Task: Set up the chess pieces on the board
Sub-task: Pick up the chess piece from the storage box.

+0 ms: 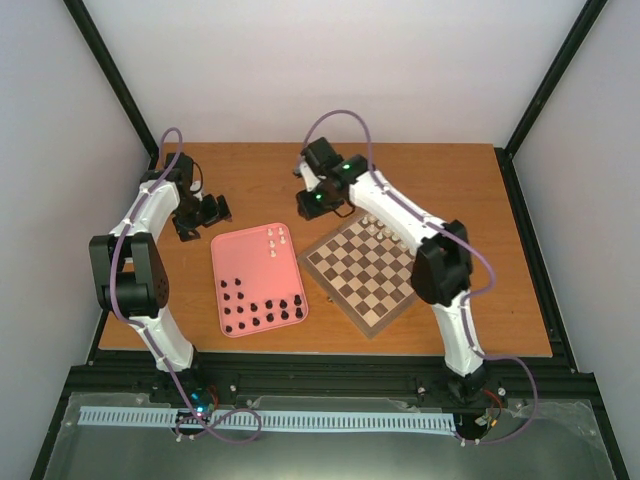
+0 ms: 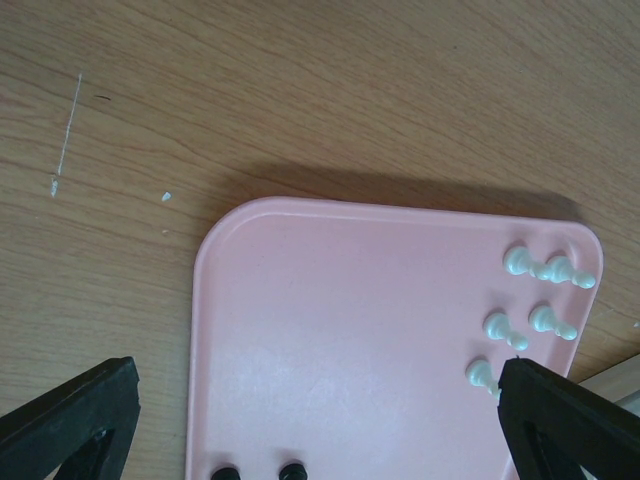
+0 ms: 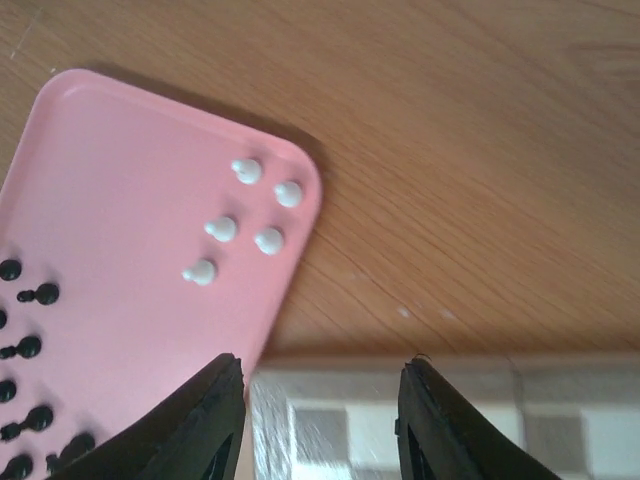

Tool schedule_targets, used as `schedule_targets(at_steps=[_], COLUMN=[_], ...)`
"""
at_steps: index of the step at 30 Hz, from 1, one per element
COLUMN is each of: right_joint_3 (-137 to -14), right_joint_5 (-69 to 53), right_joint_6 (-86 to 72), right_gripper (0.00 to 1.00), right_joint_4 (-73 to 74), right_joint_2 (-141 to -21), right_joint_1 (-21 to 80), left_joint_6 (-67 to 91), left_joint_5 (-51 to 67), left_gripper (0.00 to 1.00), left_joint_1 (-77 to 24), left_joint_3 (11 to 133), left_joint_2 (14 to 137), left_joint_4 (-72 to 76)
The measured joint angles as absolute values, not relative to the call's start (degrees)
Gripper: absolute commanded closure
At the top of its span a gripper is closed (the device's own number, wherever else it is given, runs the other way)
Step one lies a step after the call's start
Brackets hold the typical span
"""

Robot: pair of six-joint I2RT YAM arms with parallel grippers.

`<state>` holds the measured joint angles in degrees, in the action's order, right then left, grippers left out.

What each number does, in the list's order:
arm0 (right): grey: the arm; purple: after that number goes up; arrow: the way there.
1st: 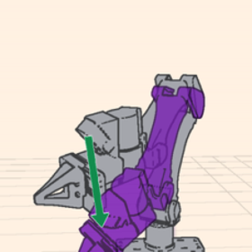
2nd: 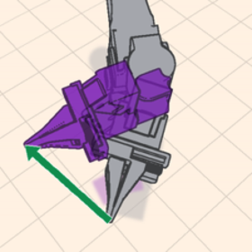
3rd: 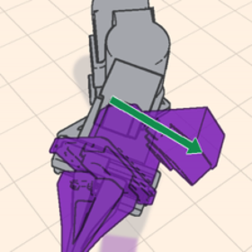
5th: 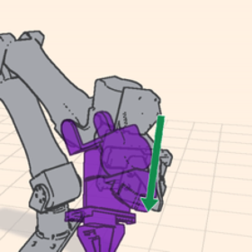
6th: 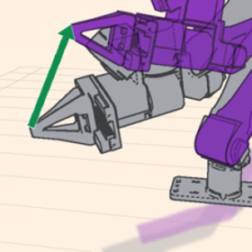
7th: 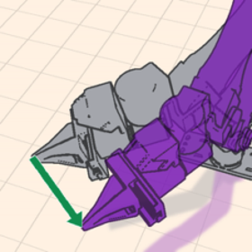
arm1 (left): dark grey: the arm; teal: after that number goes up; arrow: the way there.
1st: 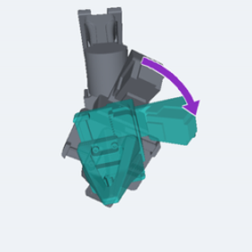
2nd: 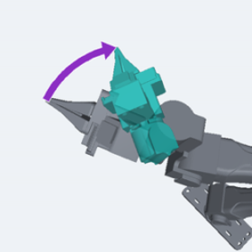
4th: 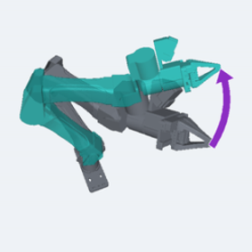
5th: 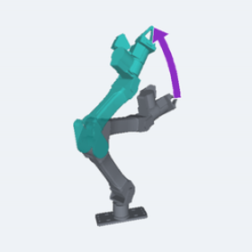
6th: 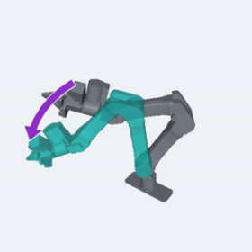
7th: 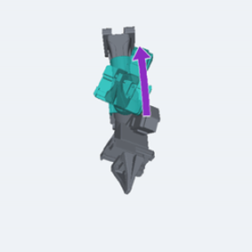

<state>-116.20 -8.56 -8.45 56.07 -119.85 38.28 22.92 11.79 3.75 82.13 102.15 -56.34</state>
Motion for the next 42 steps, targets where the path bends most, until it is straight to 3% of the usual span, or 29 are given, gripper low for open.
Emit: schedule_targets(at_steps=[5, 10, 35, 42], right_joint_3=[-125.8, -127.9, -134.4, -134.6], right_joint_5=[-10.7, -12.9, -11.0, -11.2], right_joint_6=[-6.7, -6.2, -5.0, -5.2], right_gripper=[0.59, 0.60, 0.60, 0.69], right_joint_4=[56.0, 56.0, 55.4, 55.0], right_joint_2=[-131.9, -137.1, -146.2, -146.7], right_joint_1=[42.4, 45.5, 44.6, 43.2], left_joint_6=[22.9, 22.9, 22.9, 22.9], left_joint_5=[11.8, 11.9, 12.1, 12.1], left_gripper=[0.00, 0.00, 0.00, 0.00], left_joint_1=[3.7, 3.5, 2.8, 2.8], left_joint_3=[81.7, 81.2, 80.6, 80.2], left_joint_2=[102.0, 101.8, 100.7, 100.7], left_joint_4=[-56.1, -56.1, -55.9, -55.8])
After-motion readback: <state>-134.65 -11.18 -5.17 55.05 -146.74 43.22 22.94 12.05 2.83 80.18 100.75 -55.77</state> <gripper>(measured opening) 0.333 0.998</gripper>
